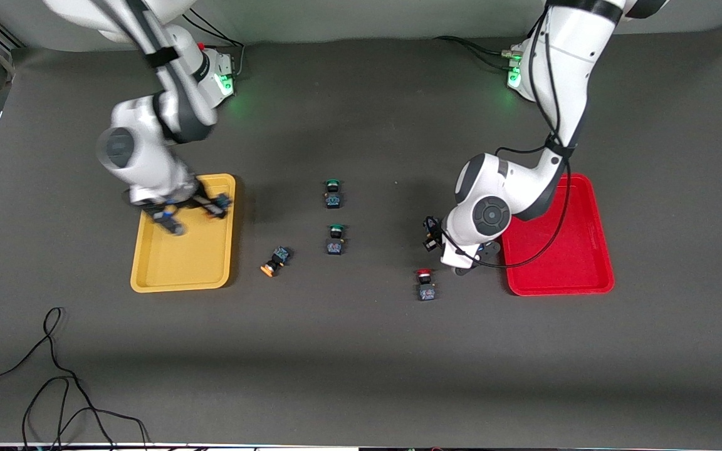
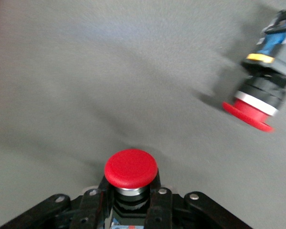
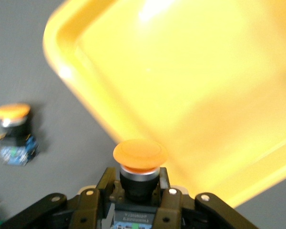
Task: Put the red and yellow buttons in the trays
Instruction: 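Place the orange button in the yellow tray while the left gripper places the red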
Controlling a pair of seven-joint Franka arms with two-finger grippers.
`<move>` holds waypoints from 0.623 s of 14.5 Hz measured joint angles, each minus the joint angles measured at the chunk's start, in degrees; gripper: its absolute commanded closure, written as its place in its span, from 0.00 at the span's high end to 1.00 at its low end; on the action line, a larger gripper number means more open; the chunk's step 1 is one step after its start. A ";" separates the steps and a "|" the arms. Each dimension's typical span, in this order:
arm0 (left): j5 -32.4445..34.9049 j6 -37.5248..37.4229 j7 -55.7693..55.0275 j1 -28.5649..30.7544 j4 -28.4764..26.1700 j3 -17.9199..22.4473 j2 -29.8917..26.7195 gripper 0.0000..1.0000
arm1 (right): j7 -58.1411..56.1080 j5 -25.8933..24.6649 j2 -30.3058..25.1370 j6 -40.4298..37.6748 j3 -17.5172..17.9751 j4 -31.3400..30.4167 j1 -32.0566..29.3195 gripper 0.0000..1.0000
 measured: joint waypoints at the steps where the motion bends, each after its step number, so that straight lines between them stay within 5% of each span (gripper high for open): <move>1: 0.07 -4.71 0.06 0.58 1.06 0.37 -2.11 0.00 | -4.19 0.00 0.73 1.35 -2.24 -0.32 -0.59 0.13; 2: 0.47 -9.54 0.29 1.60 1.93 0.62 -4.89 0.00 | -6.67 0.00 2.10 2.83 -3.50 -0.61 -1.02 0.19; 4: 2.88 -19.69 2.39 5.15 3.10 0.93 -12.52 0.00 | -9.21 0.00 5.93 5.72 -3.92 -0.91 -1.68 0.86; 5: 4.04 -24.75 4.95 7.33 3.31 1.05 -16.77 0.00 | -10.18 0.00 7.76 7.05 -3.89 -0.90 -1.74 1.00; 9: 9.52 -38.49 20.77 17.36 1.88 1.59 -30.21 0.00 | -11.39 0.00 10.06 8.22 -3.87 -0.31 -2.88 1.00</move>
